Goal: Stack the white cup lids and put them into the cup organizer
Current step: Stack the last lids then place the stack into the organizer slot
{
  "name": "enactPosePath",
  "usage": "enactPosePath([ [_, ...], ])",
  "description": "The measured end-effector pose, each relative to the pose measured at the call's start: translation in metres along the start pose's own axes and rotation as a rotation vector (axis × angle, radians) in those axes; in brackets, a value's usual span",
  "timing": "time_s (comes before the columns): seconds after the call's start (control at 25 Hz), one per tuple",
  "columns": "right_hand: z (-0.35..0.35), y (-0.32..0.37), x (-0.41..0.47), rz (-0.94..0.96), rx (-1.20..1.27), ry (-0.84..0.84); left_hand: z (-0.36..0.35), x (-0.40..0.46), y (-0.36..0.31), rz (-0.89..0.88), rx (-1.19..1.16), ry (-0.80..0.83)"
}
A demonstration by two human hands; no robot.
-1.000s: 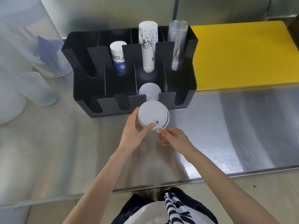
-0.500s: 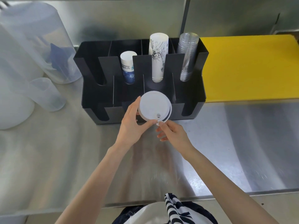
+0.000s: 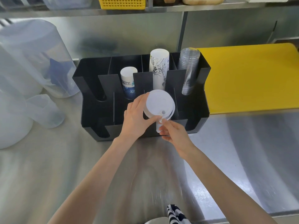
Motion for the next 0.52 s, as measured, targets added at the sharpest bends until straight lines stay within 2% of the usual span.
enactPosePath([
  [0.2, -0.001, -0.009, 0.005, -0.144, 0.254, -0.043, -0.002, 0.017, 0.0, -0.025, 0.084, 0.095],
  [0.52, 0.002, -0.018, 0.01, -0.222, 0.246, -0.081, -0.004, 0.039, 0.004, -0.024, 0.409, 0.251],
])
Point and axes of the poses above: each hand's wrist, its own x-axis towards the middle knuckle, its own z-axis out of the back of the hand, y = z × x, the point moved 3 cm from there along x, towards the middle knuckle, and after that the axes turned 13 degrees about y, right-handed, at the moved point
